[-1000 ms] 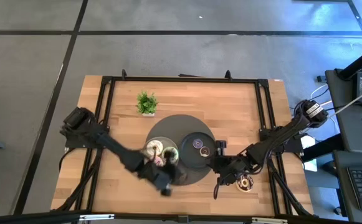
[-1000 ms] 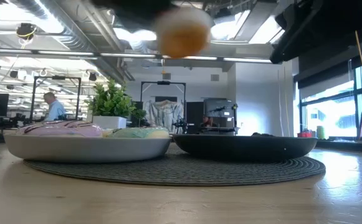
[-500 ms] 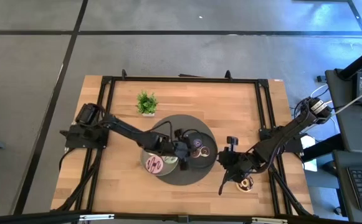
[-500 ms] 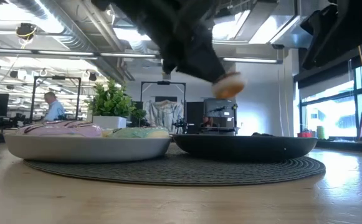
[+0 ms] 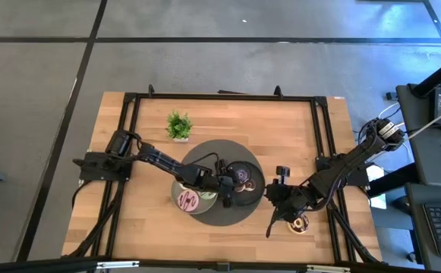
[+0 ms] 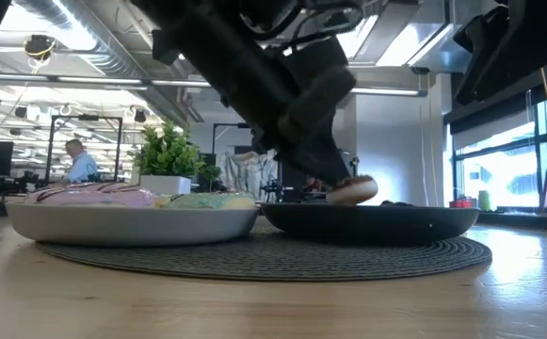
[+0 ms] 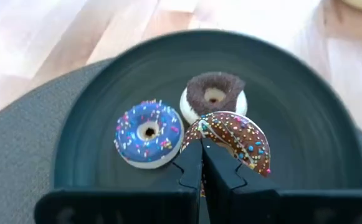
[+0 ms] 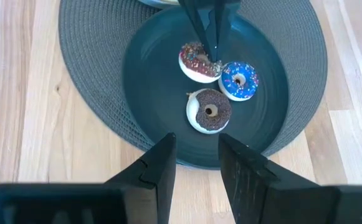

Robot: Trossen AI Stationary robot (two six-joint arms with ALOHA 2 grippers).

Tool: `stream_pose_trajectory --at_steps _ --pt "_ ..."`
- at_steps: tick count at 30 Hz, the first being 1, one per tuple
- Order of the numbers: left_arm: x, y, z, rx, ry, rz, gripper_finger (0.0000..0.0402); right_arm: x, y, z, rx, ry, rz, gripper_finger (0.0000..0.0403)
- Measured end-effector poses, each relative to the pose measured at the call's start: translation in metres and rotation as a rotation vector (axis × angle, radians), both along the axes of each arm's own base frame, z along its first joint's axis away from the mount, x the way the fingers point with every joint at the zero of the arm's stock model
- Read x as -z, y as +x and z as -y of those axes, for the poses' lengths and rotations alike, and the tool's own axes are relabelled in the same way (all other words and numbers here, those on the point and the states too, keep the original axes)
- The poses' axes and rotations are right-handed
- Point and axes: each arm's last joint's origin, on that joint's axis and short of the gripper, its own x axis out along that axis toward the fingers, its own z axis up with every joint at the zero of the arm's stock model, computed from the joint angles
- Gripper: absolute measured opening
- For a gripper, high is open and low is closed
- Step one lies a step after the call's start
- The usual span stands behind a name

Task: Pick & Place donuts
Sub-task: Put the small brown donut on the black plate

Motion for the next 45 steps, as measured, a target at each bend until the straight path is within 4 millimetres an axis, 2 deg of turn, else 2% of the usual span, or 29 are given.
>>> stream_pose_trajectory --at_steps 13,45 --pt "0.017 0.004 -0.007 -0.006 -0.016 -0.037 0.0004 0.000 0.000 0.000 0.001 0.004 0.004 0.0123" --pt "0.009 -0.003 -0.012 -0.017 0.059 -0.091 0.0009 -0.001 0.001 -0.001 0.000 0.012 0.015 0.0123"
